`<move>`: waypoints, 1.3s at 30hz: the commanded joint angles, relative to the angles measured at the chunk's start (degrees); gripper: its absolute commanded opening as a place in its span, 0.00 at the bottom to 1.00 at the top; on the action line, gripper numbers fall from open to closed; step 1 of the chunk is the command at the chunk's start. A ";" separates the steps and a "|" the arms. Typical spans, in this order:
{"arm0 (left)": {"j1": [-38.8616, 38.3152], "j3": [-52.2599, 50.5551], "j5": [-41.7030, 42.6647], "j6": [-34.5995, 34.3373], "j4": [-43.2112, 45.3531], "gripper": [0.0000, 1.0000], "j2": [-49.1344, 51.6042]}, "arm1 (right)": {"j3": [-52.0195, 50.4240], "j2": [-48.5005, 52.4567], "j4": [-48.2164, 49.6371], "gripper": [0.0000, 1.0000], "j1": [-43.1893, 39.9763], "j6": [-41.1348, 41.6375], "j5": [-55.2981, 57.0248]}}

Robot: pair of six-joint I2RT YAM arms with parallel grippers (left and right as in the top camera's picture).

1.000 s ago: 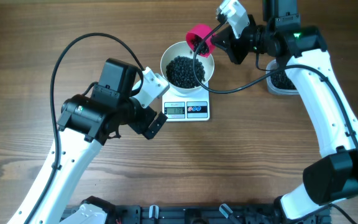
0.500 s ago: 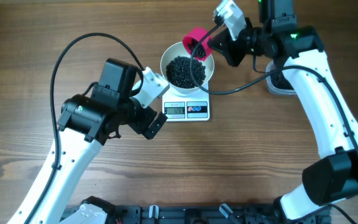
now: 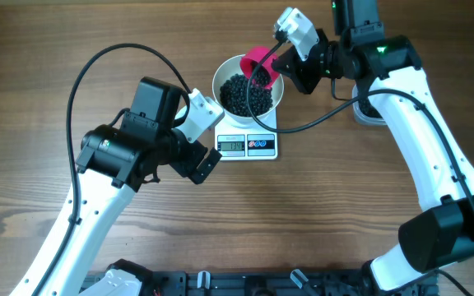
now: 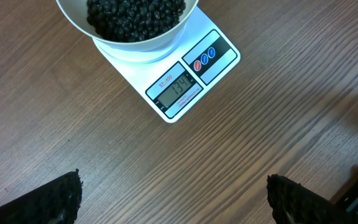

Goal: Scoop item into bowl and weigh 150g on scale
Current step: 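Tilt the pink cup slowly to trickle beans into the bowl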

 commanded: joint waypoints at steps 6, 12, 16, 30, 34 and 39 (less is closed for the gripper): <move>0.37 -0.35 0.74 1.16 -0.04 1.00 -0.31 | 1.14 -1.07 -1.16 0.04 0.31 -2.25 -5.18; 0.37 -0.35 0.72 1.16 -0.04 1.00 -0.31 | 1.11 -1.07 1.64 0.04 0.28 4.68 0.59; 0.37 -0.35 0.74 1.16 -0.04 1.00 -0.31 | 1.11 -0.92 0.61 0.04 0.28 0.79 -1.16; 0.37 -0.35 0.74 1.16 -0.07 1.00 -0.31 | 1.11 -0.87 0.76 0.04 0.31 2.34 -1.68; 0.37 -0.35 0.74 1.16 -0.07 1.00 -0.31 | 1.11 -0.85 -3.41 0.04 0.31 -5.05 -7.23; 0.37 -0.35 0.74 1.16 -0.04 1.00 -0.33 | 1.09 -0.52 0.02 0.04 0.31 0.22 -0.52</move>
